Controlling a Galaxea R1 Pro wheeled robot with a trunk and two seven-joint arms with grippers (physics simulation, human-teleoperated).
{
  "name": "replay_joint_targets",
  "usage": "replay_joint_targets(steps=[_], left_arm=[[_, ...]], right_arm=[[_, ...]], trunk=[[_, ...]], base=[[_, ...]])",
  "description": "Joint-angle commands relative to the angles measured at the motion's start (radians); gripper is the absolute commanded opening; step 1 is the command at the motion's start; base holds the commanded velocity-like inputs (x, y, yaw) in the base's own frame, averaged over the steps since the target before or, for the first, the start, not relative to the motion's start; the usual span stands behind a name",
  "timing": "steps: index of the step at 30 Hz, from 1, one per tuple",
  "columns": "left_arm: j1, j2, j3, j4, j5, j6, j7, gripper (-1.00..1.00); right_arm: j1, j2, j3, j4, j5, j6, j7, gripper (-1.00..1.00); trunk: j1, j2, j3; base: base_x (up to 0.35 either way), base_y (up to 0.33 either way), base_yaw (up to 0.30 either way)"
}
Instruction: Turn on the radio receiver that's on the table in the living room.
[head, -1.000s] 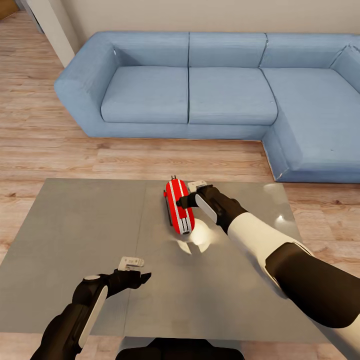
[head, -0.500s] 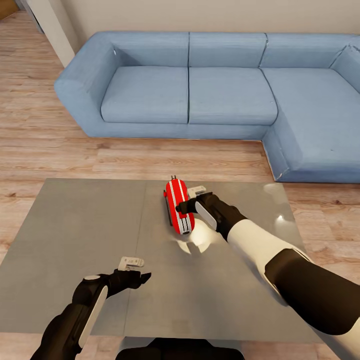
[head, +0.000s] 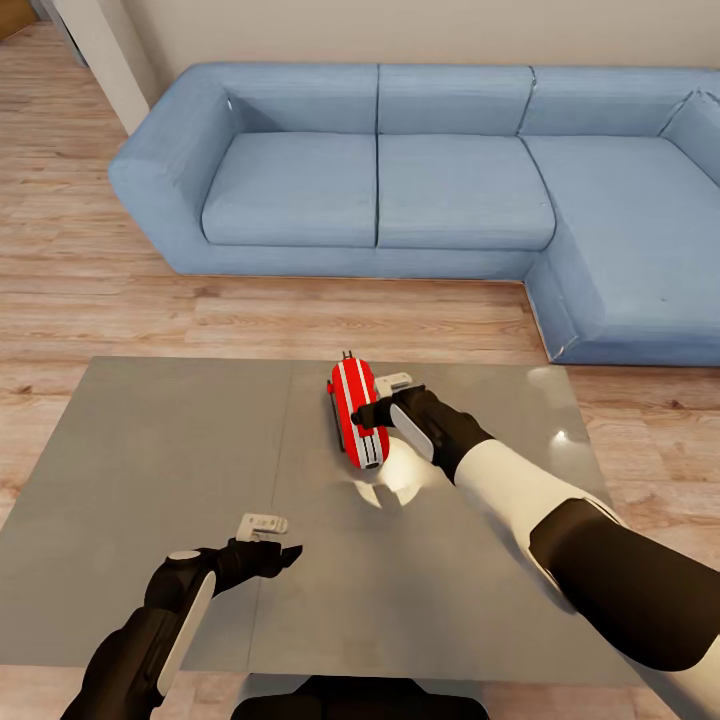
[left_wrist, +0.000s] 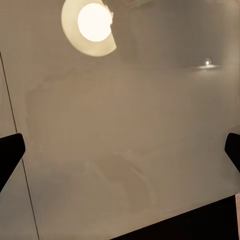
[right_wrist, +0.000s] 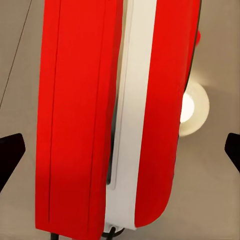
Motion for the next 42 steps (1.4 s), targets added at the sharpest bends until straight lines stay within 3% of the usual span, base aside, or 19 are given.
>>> replay_joint_targets(steps=[1,8,17,30,31,42], left_arm=[[0.0,0.0,0.0,0.0,0.0,0.0,0.0,1.0],[0.0,0.0,0.0,0.0,0.0,0.0,0.0,1.0],[0.0,0.001,0.0,0.0,0.0,0.0,0.0,1.0],[0.0,0.001,0.0,0.0,0.0,0.0,0.0,1.0],[0.0,0.001,0.0,0.0,0.0,0.0,0.0,1.0],[0.0,0.001,0.0,-0.001,0.0,0.0,0.0,1.0]], right_arm=[[0.003,0.0,0.0,0.0,0.0,-0.003,0.0,1.0],[0.01,0.0,0.0,0.0,0.0,-0.01,0.006,1.0],[0.021,0.0,0.004,0.0,0.0,-0.009,0.077,1.0],[0.022,0.0,0.006,0.0,0.0,-0.009,0.084,1.0],[0.022,0.0,0.006,0.001,0.0,-0.009,0.083,-1.0],[0.022,0.0,0.006,0.003,0.0,-0.01,0.083,-1.0]], trunk=[[0.0,0.0,0.0],[0.0,0.0,0.0],[0.0,0.0,0.0],[0.0,0.0,0.0],[0.0,0.0,0.0],[0.0,0.0,0.0]], base=[[0.0,0.0,0.0],[0.0,0.0,0.0],[0.0,0.0,0.0],[0.0,0.0,0.0],[0.0,0.0,0.0],[0.0,0.0,0.0]])
